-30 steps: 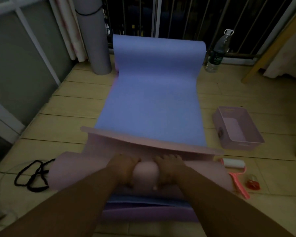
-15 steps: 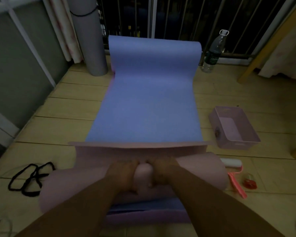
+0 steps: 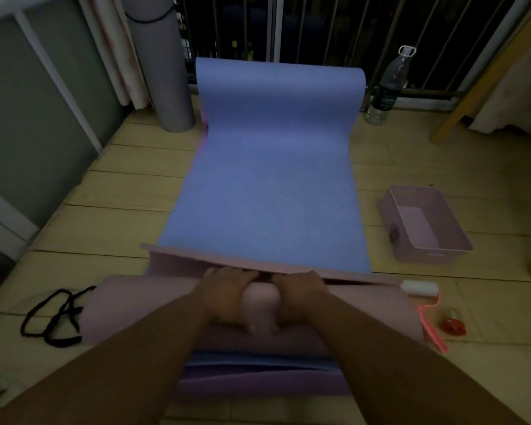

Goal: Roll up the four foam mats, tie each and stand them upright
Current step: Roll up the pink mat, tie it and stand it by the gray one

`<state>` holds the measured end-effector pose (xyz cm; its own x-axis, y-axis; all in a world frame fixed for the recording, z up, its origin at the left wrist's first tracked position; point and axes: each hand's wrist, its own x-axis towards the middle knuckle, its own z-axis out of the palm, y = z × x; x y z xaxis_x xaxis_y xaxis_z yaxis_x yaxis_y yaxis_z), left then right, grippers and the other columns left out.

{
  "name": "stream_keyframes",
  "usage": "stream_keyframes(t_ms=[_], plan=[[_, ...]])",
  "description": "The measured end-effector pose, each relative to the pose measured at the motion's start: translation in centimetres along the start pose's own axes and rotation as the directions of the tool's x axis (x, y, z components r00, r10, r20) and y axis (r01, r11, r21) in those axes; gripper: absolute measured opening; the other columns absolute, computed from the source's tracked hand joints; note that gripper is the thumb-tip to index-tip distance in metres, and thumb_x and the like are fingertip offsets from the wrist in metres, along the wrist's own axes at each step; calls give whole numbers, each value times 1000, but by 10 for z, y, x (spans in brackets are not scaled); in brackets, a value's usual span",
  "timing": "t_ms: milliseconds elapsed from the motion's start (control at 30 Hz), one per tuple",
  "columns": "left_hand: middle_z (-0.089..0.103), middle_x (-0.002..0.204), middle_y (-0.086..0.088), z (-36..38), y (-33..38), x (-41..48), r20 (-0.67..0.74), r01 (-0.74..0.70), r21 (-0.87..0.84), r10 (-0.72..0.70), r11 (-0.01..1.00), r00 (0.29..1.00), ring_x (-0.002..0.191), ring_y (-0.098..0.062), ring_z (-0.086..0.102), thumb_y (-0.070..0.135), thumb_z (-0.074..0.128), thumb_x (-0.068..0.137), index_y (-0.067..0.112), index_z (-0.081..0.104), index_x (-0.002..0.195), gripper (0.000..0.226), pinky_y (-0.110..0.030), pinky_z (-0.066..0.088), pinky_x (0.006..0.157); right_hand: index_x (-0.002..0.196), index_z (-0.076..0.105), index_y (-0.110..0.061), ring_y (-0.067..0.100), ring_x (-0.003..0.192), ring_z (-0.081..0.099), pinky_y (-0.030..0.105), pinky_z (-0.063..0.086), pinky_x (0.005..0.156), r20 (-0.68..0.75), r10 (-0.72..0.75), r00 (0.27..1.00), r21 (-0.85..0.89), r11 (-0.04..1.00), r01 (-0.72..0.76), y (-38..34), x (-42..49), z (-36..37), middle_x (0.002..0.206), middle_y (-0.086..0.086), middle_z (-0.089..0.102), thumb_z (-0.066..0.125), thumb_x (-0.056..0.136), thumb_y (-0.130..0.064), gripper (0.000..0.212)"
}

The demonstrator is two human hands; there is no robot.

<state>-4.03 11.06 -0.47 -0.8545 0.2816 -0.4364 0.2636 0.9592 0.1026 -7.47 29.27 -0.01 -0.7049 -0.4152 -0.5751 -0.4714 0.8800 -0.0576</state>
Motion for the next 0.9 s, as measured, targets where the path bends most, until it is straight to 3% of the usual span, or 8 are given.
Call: stream_keyframes(t_ms=[67, 200, 433, 600, 667, 800, 833, 900], plan=[[24, 157, 2, 10, -2, -7, -52, -42, 40, 44, 998, 998, 142, -20, 25, 80, 69, 58, 27, 11, 155, 125, -43, 15, 117, 137, 37, -29, 28, 123, 52, 41, 37, 102, 5, 22, 1000, 79, 997, -23, 7, 2, 2, 137, 5, 54, 81, 60, -64, 95], [22, 157, -3, 30, -4, -12, -73, 6, 107, 2, 994, 997, 140, -24, 27, 74, 70, 62, 20, 6, 155, 125, -38, 20, 114, 151, 18, -33, 29, 134, 41, 41, 31, 112, -57, 32, 998, 225, 974, -19, 10, -1, 15, 150, 6, 41, 81, 59, -64, 116], [56, 131, -7, 17, 5, 0, -30, 106, 89, -104, 990, 994, 120, -28, 51, 58, 79, 63, 24, 41, 135, 88, -39, 34, 101, 148, 34, -34, 25, 137, 32, 43, 21, 115, -208, -42, 977, 43, 998, 52, 13, -13, 18, 153, -2, 35, 66, 71, -73, 93], [58, 131, -3, 3, -2, 9, 66, 132, 42, -134, 990, 989, 119, -26, 54, 64, 77, 60, 30, 45, 133, 87, -44, 34, 103, 155, 13, -25, 27, 143, 24, 50, 7, 120, -135, -46, 990, -62, 997, 38, 7, -13, 26, 156, 7, 27, 78, 60, -68, 123], [52, 140, -1, 4, -3, 7, 80, 114, 31, -116, 993, 990, 126, -25, 49, 66, 75, 61, 33, 36, 142, 96, -46, 32, 106, 152, 18, -25, 30, 137, 32, 46, 15, 118, -130, 1, 991, -47, 999, -8, 1, -9, 32, 150, 10, 35, 83, 59, -57, 118], [25, 157, 0, 20, -5, -7, -96, 79, -9, -80, 997, 992, 142, -23, 28, 83, 63, 59, 30, 11, 155, 121, -45, 18, 116, 136, 39, -28, 27, 124, 50, 37, 33, 105, -105, 59, 993, 11, 998, -58, 1, -2, 18, 134, 7, 54, 85, 61, -47, 89], [29, 156, -1, 27, -6, -12, -196, 54, -13, -56, 998, 979, 141, -24, 31, 87, 59, 55, 27, 15, 155, 124, -48, 21, 116, 133, 41, -28, 27, 123, 52, 36, 34, 104, -89, 62, 994, 12, 998, -61, 2, -1, 12, 133, 6, 56, 84, 63, -47, 84], [53, 138, -4, 41, -12, -17, -357, 32, 29, -19, 999, 934, 121, -27, 55, 91, 56, 47, 21, 37, 148, 124, -48, 42, 102, 133, 43, -30, 26, 124, 53, 36, 34, 106, -60, 62, 996, 24, 998, -60, 2, 2, 5, 135, 5, 56, 83, 65, -49, 81]])
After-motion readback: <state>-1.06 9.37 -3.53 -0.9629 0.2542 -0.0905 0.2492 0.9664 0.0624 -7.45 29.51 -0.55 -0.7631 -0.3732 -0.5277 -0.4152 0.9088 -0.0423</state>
